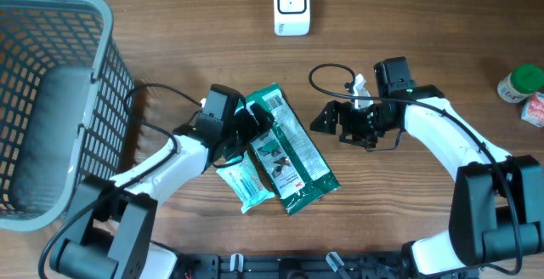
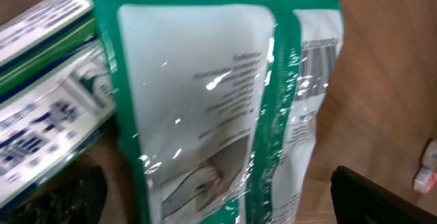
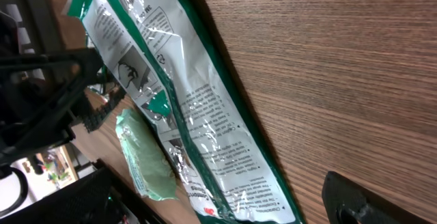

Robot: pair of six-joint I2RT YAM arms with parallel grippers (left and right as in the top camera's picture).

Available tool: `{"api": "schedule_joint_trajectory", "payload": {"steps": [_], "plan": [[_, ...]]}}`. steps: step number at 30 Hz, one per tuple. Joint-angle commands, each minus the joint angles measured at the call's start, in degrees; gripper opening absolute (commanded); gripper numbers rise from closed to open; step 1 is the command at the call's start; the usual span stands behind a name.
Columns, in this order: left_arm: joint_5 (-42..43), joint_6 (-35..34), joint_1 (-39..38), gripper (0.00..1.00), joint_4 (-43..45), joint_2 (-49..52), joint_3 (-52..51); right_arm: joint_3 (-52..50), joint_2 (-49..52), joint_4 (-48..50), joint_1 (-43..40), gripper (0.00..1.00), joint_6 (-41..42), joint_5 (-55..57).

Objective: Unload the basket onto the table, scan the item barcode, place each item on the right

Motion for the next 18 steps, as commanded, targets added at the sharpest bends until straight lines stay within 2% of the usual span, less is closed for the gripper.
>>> {"api": "schedule_joint_trajectory", "payload": {"steps": [1, 3, 4, 5, 7, 8, 9, 14, 18], "plan": [[-1.4, -1.03, -0.26, 0.99, 2.54, 2.58, -0.76, 0.11, -0.35, -0.22, -0.24, 1.0, 0.22, 1.2], [-1.42, -1.01, -0.26, 0.91, 3.78, 2.58, -0.76, 0.11, -0.35, -1.66, -0.24, 1.0, 0.24, 1.2], [-1.42, -1.01, -0.26, 0.77, 3.74, 2.58, -0.76, 0.11, -0.35, -2.64, -0.24, 1.0, 0.22, 1.22], [-1.4, -1.01, -0.37, 0.58, 3.72, 2.6, -0.76, 0.11, -0.35, -3.15, -0.24, 1.0, 0.22, 1.22], [-1.44, -1.03, -0.98, 0.33, 4.22, 2.6, -0.76, 0.11, -0.35, -3.98, -0.24, 1.0, 0.22, 1.81], [-1.44, -1.09, -1.46, 0.11, 4.61, 2.6, -0.76, 0.11, -0.35, -4.35, -0.24, 1.0, 0.22, 2.32], [-1.42, -1.2, -1.64, 0.04, 4.81, 2.6, -0.76, 0.11, -0.35, -4.72, -0.24, 1.0, 0.22, 3.1], [-1.03, -0.96, -1.44, 0.04, 9.14, 1.86, -0.74, 0.11, -0.35, -6.25, -0.26, 1.0, 0.2, 3.17], [0.98, 0.57, 1.57, 0.04, 9.77, -2.97, -0.74, 0.11, -0.35, -6.49, -0.26, 1.0, 0.22, 5.9]]}}
